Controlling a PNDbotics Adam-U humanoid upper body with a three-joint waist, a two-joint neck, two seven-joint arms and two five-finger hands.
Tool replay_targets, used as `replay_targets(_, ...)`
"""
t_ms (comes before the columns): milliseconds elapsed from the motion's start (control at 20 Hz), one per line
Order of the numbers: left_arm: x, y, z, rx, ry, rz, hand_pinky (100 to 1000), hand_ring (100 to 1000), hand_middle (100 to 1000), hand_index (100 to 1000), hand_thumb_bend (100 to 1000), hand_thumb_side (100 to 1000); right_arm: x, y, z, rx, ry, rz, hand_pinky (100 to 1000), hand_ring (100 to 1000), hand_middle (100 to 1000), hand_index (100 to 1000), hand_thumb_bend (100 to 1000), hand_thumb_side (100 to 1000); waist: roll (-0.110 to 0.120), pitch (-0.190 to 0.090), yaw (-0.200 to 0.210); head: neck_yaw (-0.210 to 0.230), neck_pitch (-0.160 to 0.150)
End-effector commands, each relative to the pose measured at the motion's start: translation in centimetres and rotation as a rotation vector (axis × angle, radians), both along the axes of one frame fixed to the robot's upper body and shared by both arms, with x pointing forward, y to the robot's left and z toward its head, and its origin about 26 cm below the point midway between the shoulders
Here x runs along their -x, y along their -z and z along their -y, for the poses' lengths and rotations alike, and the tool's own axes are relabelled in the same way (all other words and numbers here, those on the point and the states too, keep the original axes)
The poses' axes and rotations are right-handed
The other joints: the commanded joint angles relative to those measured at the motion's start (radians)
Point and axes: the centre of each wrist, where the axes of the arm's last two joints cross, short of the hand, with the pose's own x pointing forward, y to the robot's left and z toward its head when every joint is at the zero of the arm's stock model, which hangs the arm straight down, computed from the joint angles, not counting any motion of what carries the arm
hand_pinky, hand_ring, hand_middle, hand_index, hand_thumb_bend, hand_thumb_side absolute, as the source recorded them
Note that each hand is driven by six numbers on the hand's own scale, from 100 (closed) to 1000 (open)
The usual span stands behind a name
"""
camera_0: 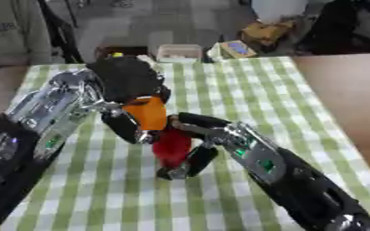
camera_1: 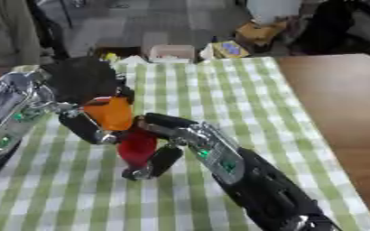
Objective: Pour the contents of one cup into another cup.
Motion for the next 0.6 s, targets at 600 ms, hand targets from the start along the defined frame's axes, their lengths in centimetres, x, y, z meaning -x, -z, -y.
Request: replay_targets(600,0.15,-1.89,1.01,-0.158,0.010,0.056,110,100,106,636,100,585,-0.33,0.04,0.00,0.030,0.006,0.016,554,497,435,621,300,255,0.016,-0.025,0.003,-0.008,0.017)
